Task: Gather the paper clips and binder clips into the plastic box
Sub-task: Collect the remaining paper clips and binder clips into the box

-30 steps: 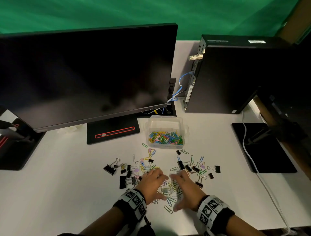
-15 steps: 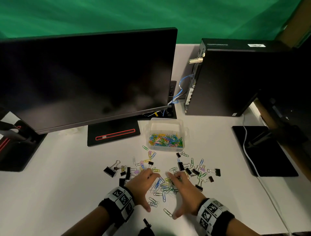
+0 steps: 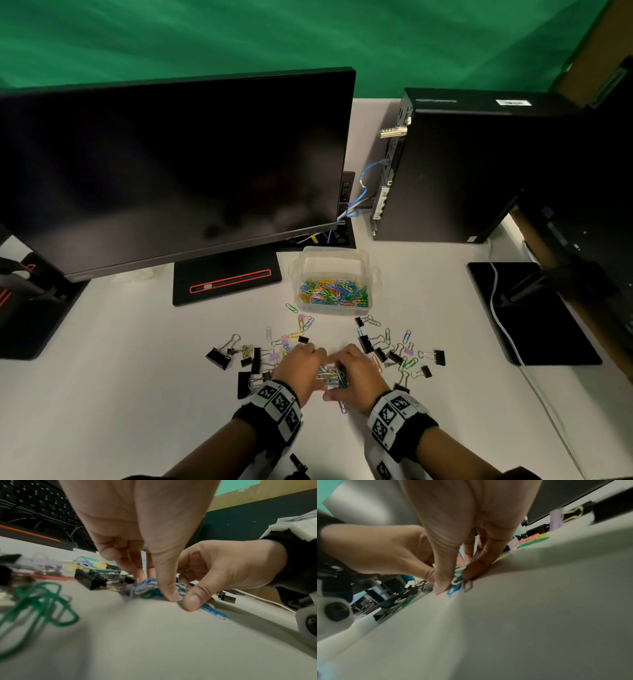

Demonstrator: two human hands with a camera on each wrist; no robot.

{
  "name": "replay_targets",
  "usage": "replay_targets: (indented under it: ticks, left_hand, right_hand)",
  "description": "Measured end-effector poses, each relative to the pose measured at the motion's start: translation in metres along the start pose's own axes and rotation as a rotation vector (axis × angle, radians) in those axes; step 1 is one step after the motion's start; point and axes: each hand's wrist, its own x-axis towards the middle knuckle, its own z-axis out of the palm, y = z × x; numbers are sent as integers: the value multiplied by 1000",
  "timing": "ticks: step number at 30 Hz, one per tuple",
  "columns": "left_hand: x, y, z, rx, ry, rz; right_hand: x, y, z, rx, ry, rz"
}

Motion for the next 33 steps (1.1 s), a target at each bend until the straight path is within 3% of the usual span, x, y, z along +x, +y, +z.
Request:
replay_targets:
  ticks: [14,27,30,33]
  left_hand:
    - [17,0,-25,-61,-133,22]
    - [71,-22,-99,-350,198,-24]
    - [88,-24,-102,-394,243,-81]
    - [97,-28,-98,-470,225,-109]
  right_hand:
    - [19,-6,-35,-127,-16,61]
    - [67,-26,-118,51,255,52]
    - [80,-32,-123,35,327,60]
    - [86,-31,-118,2,306,80]
